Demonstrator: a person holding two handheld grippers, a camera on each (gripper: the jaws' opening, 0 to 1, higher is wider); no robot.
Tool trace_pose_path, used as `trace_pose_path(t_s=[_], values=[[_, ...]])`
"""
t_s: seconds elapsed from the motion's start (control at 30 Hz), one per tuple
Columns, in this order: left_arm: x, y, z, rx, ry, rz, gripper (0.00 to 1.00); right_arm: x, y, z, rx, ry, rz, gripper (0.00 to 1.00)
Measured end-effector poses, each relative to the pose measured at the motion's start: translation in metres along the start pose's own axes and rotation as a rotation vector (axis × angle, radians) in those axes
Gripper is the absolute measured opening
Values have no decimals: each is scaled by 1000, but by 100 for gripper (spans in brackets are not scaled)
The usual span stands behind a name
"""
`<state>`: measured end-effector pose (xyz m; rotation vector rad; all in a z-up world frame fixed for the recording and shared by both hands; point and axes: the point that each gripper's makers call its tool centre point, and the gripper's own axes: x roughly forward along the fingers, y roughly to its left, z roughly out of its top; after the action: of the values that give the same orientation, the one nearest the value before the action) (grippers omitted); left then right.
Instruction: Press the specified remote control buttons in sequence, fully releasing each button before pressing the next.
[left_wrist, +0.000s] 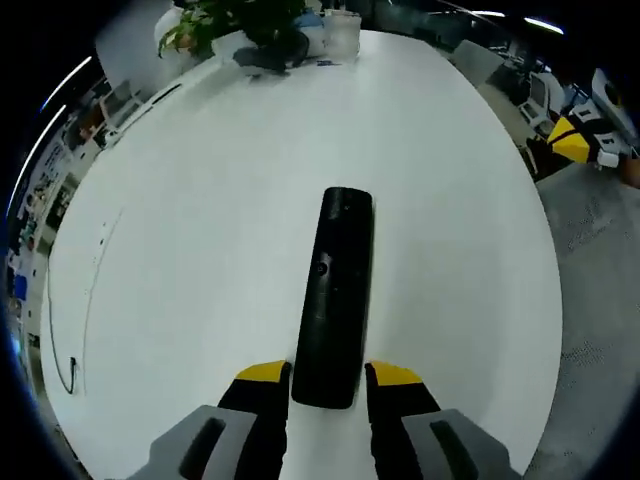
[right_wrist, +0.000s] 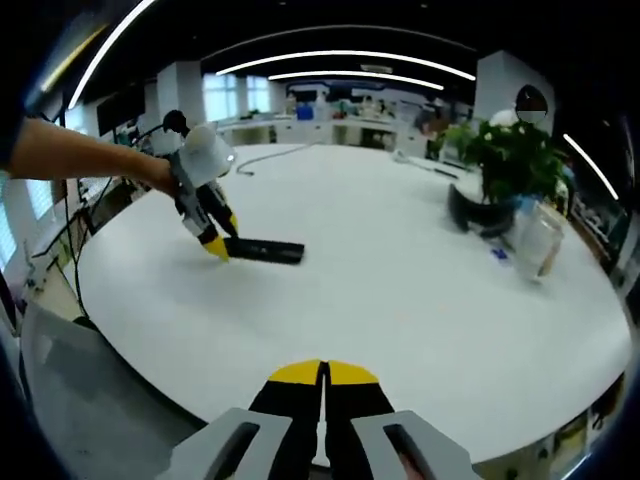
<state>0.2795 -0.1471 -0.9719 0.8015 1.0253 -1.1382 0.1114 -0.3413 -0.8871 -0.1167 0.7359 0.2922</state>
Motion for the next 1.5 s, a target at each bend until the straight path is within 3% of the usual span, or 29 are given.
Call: trace_pose_path(t_s=[0.3,0.67,0.9,1.5], values=[[-1,-7,0,-12,-12,18,24,-4,-2,7,21,-48,-1,0],[0,-15,-1,-17,62,28,23,-7,-13,8,50,-67,-41,0],[-1,-24,-3,-3,72,22,23,-8,-13,10,49,-77,-44,0],[-2,-71,-7,19,82,17,23,-9,-17,10,50,-90,-44,0]])
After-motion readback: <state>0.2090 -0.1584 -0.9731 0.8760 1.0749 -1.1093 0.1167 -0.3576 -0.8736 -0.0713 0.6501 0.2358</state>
